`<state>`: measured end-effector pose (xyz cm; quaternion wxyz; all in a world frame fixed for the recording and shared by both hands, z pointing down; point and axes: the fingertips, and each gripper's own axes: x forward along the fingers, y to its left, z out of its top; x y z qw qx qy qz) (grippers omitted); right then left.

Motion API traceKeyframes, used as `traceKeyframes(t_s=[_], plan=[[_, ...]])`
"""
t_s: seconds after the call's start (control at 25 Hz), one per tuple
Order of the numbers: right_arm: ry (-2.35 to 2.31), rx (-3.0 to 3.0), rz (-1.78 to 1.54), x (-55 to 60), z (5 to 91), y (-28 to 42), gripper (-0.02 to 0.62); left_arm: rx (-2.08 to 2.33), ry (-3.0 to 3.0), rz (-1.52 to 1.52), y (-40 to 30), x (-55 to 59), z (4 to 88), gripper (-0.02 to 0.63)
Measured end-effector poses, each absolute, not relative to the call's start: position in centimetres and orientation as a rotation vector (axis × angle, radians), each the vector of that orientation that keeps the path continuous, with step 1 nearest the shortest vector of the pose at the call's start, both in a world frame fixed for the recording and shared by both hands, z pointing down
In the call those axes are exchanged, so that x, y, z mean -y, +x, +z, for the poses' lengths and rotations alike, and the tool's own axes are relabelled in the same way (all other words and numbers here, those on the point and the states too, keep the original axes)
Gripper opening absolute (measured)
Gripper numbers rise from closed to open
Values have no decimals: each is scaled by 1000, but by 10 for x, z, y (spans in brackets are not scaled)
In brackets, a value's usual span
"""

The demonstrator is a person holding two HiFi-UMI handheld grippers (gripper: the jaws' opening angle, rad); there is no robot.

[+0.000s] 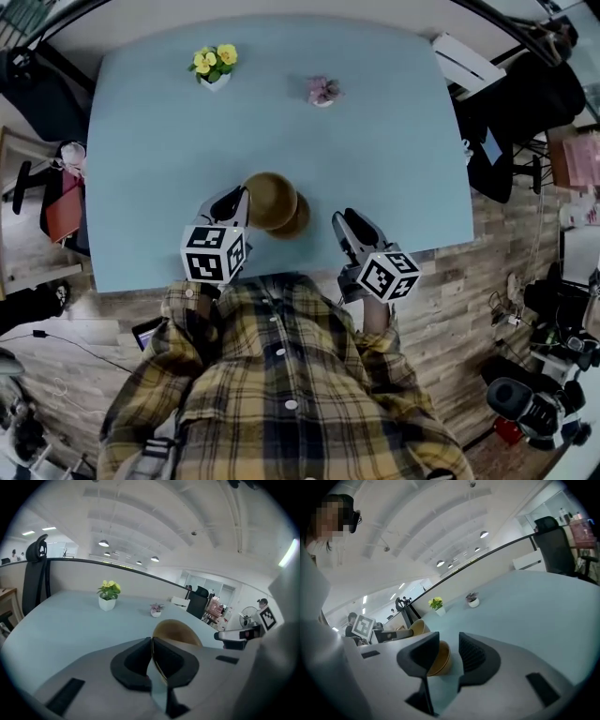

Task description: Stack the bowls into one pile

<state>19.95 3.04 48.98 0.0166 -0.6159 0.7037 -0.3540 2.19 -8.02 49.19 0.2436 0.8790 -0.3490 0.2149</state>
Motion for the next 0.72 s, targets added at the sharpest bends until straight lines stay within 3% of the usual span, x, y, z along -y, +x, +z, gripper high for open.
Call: traceKeyframes(t_s=[0.72], plan=[[-1998,-2013,-1192,-59,511,215,133,728,2406,780,53,49,540,11]])
